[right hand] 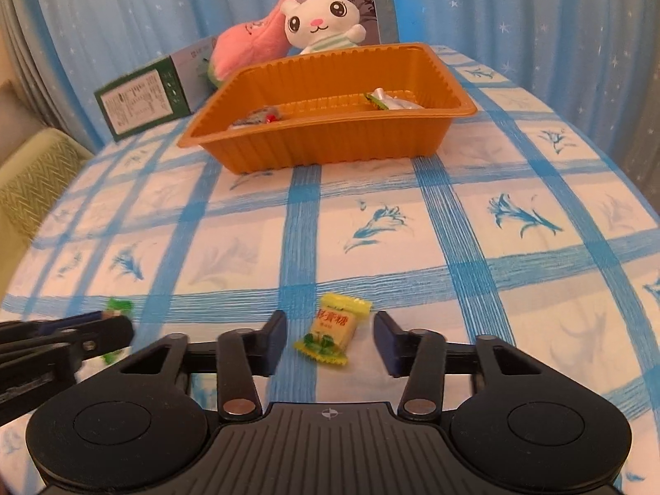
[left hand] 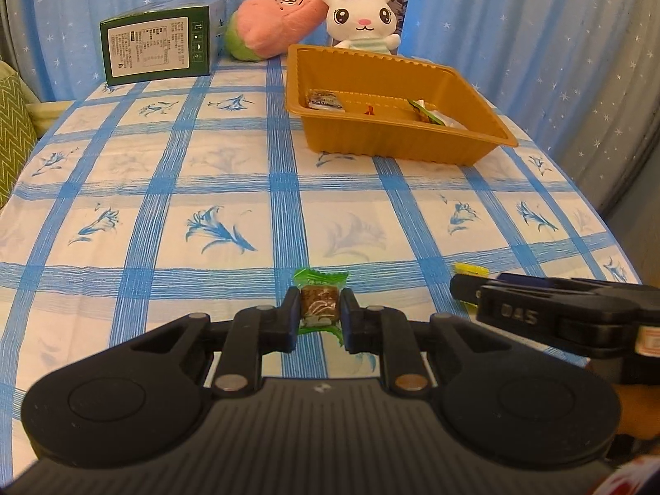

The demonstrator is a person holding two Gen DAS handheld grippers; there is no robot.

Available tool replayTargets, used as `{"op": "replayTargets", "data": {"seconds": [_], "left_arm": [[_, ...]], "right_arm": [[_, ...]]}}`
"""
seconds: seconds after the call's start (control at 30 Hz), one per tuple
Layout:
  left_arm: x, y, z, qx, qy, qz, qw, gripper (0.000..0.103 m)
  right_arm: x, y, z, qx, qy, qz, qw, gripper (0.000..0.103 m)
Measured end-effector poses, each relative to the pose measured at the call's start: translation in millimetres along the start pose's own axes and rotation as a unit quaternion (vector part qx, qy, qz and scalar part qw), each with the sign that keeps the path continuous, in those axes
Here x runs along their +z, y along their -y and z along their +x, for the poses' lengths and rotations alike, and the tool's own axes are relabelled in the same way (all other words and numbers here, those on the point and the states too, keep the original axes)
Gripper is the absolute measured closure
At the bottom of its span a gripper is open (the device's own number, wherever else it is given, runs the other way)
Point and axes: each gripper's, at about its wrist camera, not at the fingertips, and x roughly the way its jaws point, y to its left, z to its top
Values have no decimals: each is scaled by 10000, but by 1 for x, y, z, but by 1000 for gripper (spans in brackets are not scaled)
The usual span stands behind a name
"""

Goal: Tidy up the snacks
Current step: 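Grasp the green-wrapped candy with the left tool while the right tool grasps the yellow candy, then carry both candies up and over to the orange tray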

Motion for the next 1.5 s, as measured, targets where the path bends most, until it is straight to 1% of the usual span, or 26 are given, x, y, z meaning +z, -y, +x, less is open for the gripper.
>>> {"op": "replayTargets", "data": {"seconds": [0.13,0.17,0.2,0.27,0.37,0.63,0.9,1.23,1.5], "left_arm": [[-2,-1,1,-8,-29,-31,10000,85],[-3,-1,1,-10,-35,-40,10000,85],[-4,-1,1,-8,-39,-42,10000,85],[-5,-2,0,-12,-43,-44,10000,85],[-5,-2,0,-12,-44,-41,10000,85],[-6,7,-15,-37,6,13,10000,85],[-2,19,-40,-125,149,50,9998,85],[-2,26,-66,-205,299,46,9993,85],[-3,28,-79,-214,377,61,9990,85]], "right_arm": [[-3,-8,8,-213,44,-315,9993,70],[-4,-10,9,-235,59,-405,9989,75],[-5,-11,9,-263,70,-492,9984,82],[-6,-12,9,-276,64,-567,9980,82],[-8,-10,3,-264,74,-521,9983,83],[-9,-4,-32,-121,161,-224,9995,83],[-7,2,-68,-44,309,-29,9995,83],[-6,2,-102,-4,510,-15,9987,83],[-7,0,-116,24,587,-22,9983,83]]}}
